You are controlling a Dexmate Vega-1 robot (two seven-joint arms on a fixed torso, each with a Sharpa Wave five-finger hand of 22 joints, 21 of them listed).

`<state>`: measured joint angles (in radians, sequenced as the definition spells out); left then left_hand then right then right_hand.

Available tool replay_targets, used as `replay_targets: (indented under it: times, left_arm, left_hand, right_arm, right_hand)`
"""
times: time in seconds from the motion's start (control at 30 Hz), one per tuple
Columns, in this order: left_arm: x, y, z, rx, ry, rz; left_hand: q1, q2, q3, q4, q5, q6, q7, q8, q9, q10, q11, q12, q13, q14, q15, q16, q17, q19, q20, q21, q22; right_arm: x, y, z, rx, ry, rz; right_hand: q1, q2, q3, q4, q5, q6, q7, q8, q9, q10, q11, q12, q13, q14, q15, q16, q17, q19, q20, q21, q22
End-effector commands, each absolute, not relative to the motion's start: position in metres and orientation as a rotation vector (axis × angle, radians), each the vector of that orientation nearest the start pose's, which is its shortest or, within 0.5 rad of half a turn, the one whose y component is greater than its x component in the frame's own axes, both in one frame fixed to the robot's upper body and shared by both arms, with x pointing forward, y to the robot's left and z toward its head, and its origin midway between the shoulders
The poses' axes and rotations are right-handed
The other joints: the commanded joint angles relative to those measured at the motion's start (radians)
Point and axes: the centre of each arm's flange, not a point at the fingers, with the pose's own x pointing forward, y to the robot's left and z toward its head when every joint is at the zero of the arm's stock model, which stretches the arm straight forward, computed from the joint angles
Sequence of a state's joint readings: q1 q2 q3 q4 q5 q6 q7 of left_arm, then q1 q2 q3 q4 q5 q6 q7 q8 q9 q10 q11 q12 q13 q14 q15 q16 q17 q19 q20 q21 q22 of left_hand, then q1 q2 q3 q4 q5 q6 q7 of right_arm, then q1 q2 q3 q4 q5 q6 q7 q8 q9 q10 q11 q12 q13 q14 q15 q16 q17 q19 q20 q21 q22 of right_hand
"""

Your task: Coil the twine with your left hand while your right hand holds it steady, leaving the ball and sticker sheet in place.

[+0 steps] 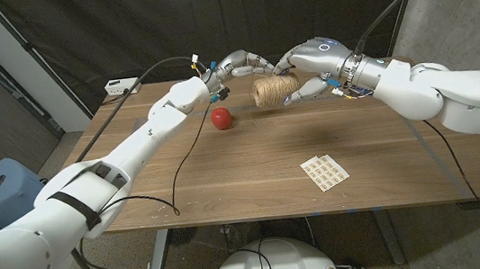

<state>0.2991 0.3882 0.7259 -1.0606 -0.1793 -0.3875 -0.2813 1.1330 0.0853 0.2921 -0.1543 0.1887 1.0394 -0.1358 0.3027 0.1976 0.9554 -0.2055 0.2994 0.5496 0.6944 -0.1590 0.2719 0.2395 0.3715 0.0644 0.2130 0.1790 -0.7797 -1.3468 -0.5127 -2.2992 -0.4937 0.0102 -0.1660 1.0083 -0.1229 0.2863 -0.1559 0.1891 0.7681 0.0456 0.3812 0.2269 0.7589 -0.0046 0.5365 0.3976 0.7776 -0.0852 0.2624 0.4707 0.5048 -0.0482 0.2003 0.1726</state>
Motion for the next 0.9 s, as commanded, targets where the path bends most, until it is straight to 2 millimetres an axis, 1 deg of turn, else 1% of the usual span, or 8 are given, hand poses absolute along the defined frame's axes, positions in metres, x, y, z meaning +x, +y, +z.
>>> replay_targets:
  times: [0.03,0.4,0.43,0.73,0.9]
  left_arm:
    - [0.658,0.112,0.134,0.720,-0.831,-0.586]
    - [0.661,0.110,0.130,0.715,-0.819,-0.587]
    - [0.662,0.110,0.130,0.715,-0.817,-0.587]
    - [0.668,0.109,0.127,0.710,-0.802,-0.588]
    - [0.671,0.109,0.125,0.705,-0.794,-0.589]
  left_hand:
    - [0.006,0.002,-0.004,0.001,0.004,-0.004,0.000,0.000,0.004,-0.003,-0.004,0.000,0.003,0.001,0.004,0.000,0.004,-0.001,0.004,-0.001,0.006]
    - [0.006,0.003,-0.005,0.002,0.004,-0.004,0.001,-0.001,0.004,-0.002,-0.004,-0.001,0.003,0.000,0.003,-0.001,0.004,-0.001,0.005,0.000,0.006]
    - [0.006,0.003,-0.005,0.002,0.004,-0.004,0.001,0.000,0.004,-0.003,-0.003,-0.001,0.003,0.000,0.004,-0.001,0.005,-0.001,0.005,0.000,0.006]
    - [0.006,0.003,-0.005,0.002,0.004,-0.002,0.000,0.000,0.005,-0.002,-0.004,-0.002,0.003,0.000,0.003,-0.002,0.004,-0.001,0.005,0.000,0.006]
    - [0.007,0.004,-0.005,0.002,0.005,-0.003,0.001,0.000,0.005,-0.002,-0.004,-0.002,0.004,0.001,0.005,-0.002,0.004,-0.001,0.006,0.000,0.006]
  right_arm:
    - [0.415,-0.189,0.111,-1.734,-1.244,0.061]
    - [0.412,-0.192,0.117,-1.738,-1.265,0.033]
    - [0.412,-0.192,0.117,-1.739,-1.267,0.030]
    - [0.413,-0.193,0.125,-1.745,-1.287,0.003]
    - [0.414,-0.192,0.129,-1.749,-1.297,-0.005]
  right_hand:
    - [0.118,0.130,0.004,0.004,0.006,0.183,-0.178,0.003,0.005,0.157,-0.149,0.007,0.002,0.009,-0.139,-0.003,0.003,0.003,-0.010,0.000,0.003]
    - [0.118,0.131,0.002,0.004,0.006,0.185,-0.177,0.004,0.005,0.156,-0.150,0.005,0.001,0.012,-0.140,-0.001,0.006,0.002,-0.011,-0.001,0.003]
    - [0.118,0.131,0.002,0.004,0.006,0.185,-0.178,0.004,0.005,0.157,-0.147,0.005,0.001,0.012,-0.140,-0.001,0.006,0.003,-0.011,0.000,0.003]
    - [0.117,0.132,0.001,0.005,0.006,0.186,-0.178,0.004,0.005,0.157,-0.151,0.005,0.002,0.012,-0.140,-0.003,0.007,0.003,-0.011,0.000,0.003]
    - [0.117,0.133,0.000,0.005,0.005,0.185,-0.177,0.004,0.005,0.158,-0.146,0.005,0.002,0.013,-0.140,-0.001,0.010,0.002,-0.011,0.000,0.003]
